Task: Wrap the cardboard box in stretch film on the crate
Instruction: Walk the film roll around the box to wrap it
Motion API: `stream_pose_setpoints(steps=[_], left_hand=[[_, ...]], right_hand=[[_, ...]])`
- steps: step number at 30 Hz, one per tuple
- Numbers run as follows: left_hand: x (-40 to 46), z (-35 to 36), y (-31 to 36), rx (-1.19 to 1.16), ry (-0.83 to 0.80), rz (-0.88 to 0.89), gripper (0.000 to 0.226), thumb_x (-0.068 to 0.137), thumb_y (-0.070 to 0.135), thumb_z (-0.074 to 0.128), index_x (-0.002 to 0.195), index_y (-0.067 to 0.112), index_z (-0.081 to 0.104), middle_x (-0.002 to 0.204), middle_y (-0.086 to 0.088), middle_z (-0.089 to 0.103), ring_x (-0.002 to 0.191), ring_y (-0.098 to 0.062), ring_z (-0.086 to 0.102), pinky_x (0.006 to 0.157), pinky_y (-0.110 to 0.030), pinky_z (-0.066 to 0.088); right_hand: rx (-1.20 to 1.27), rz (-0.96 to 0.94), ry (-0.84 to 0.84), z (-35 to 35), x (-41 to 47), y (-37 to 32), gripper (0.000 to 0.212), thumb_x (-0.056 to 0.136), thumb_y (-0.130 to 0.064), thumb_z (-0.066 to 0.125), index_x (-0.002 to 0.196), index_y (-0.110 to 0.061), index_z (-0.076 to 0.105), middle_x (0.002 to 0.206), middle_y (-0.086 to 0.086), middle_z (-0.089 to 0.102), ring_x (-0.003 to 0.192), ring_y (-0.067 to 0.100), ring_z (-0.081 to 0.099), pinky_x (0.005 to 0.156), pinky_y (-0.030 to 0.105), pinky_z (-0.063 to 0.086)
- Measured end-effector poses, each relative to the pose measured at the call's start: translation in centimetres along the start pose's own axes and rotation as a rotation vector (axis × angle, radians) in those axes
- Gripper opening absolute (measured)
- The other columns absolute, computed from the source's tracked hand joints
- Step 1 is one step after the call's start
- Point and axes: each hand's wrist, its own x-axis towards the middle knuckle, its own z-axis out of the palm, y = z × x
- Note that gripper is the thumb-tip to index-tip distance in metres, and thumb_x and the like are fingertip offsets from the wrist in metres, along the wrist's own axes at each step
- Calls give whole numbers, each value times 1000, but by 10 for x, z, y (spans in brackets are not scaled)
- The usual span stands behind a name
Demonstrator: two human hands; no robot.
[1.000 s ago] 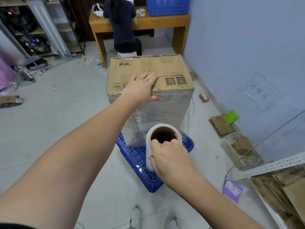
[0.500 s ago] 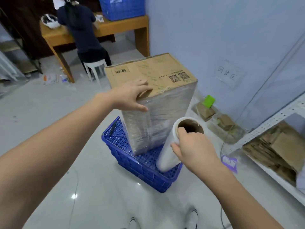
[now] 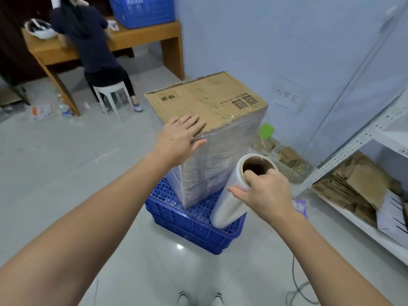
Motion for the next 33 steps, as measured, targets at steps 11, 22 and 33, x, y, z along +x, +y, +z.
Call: stream_pose_setpoints(steps=[11, 22, 33], left_hand=[[8, 12, 61, 30, 45, -74, 60, 99, 58, 37, 139, 23, 64, 142, -7, 64, 134, -29, 57, 110, -44, 42], [5, 4, 65, 53, -52, -114, 61, 102, 61, 36, 152, 29, 49, 159, -2, 47, 148, -24, 41, 119, -43, 27], [7, -31, 45, 45, -310, 59, 88, 92, 84, 28, 165, 37, 10, 173, 3, 11, 159, -19, 13, 121, -45, 20]], right_hand=[[75, -298, 14, -5, -21, -10, 55, 65, -43, 86, 52, -18, 38, 40, -2, 36, 45, 19, 22, 55, 25, 22], [65, -375, -146, -17, -21, -10, 52, 66, -43, 85, 57, -17, 41, 42, -1, 40, 46, 19, 21, 55, 26, 26], [-143, -20, -326, -37, -28, -60, 47, 94, -66, 36, 104, -20, 37, 73, -1, 59, 66, 22, 48, 63, 34, 26]])
